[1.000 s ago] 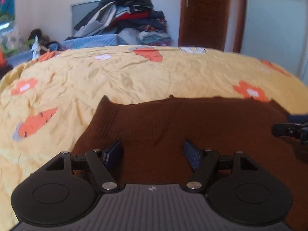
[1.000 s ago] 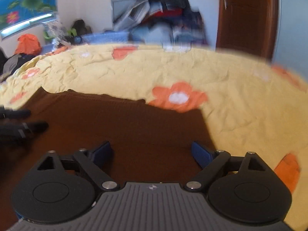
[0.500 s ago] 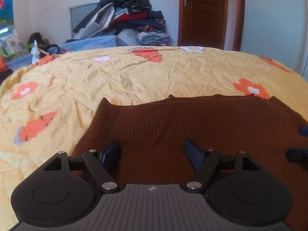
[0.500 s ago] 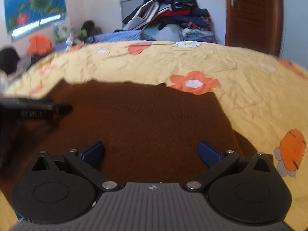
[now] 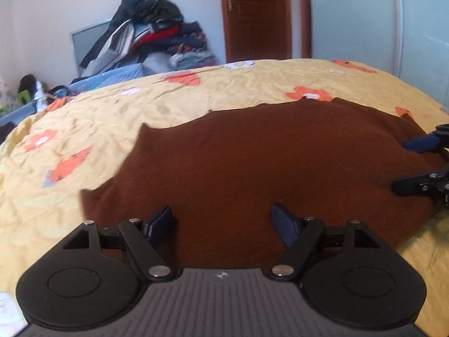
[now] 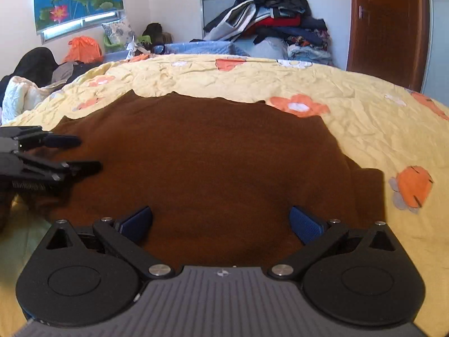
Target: Fold small clothes
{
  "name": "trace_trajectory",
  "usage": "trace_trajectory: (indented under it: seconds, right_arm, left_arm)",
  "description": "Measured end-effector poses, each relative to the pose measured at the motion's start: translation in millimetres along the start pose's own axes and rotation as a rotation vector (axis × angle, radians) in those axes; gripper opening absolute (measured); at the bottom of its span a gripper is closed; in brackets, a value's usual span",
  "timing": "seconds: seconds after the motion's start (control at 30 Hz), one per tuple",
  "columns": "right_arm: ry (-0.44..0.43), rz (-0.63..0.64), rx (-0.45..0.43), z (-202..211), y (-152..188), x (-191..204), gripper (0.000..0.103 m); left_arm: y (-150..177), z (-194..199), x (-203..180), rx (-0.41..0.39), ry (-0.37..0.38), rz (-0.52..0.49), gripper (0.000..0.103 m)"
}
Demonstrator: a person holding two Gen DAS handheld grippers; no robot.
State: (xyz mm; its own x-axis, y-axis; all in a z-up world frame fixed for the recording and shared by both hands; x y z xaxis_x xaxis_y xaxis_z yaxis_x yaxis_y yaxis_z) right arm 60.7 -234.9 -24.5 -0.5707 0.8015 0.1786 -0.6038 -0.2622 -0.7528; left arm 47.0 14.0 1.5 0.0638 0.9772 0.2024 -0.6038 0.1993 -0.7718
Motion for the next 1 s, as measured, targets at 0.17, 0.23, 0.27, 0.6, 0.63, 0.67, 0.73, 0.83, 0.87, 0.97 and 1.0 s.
trace_trajectory:
  seconds: [0.17,0.23,0.27,0.6,0.63,0.67,0.73,0.83,0.87,0.97,1.0]
  right_arm:
    - [-0.008,-0.029,-0.026,26,0,29,0.103]
    - [-0.013,-0.032,0.043,15,19,24,0.103]
    - [0.011,0.042,-0.004,16,26,25,0.103]
    - [-0.017,-0.103,-0.06,54,3,33,0.103]
    - [-0.019,-0.098,-0.054,46,1,37,0.103]
    - [-0.012,-0.083,-0.031,37,3,38,0.103]
    - [0.026,-0.032,0.048,15,7,41,0.103]
    - [0.045,0.047,0.026,11,24,40,0.103]
    - [0.03,0.027,0.032,15,25,35,0.103]
    - [0.045,-0.016,0.067,33,23,27,0.103]
    - [0.028,-0.049,0.047,41,21,27,0.103]
  left_arm:
    - [14,31,0,0.012,0.063,0.024,0.077]
    - [31,21,0,0.032,0.057,0.03,0.081]
    - [36,21,3,0.006,0.067,0.049,0.081]
    - [28,46,-5,0.001,0.074,0.121,0.082]
    - [28,42,-12,0.011,0.072,0.101,0.082]
    - [28,40,-21,0.009,0.072,0.066,0.082]
    - [37,41,-34,-0.011,0.039,-0.034,0.082]
    - [41,44,-25,-0.002,0.046,-0.015,0.082]
    - [41,50,-19,0.01,0.034,0.0,0.083]
    - [48,75,1,-0.017,0.037,0.078,0.082]
    - [50,81,8,-0.033,0.059,0.109,0.082]
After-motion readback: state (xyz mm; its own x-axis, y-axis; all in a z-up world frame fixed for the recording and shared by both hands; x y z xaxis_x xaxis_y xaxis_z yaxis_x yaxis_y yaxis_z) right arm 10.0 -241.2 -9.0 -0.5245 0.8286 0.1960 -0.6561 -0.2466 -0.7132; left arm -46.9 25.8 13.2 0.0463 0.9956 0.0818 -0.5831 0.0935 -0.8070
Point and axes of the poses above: each gripper's, at about its wrist camera, not at the fingertips, and z roughly against the way its jaws point, x to its left, y to its underside, the point moved 5 cm from there along -z, roughly the way its jaws point, and after that the axes turned 9 degrees about -y, right-handed, at the moved point
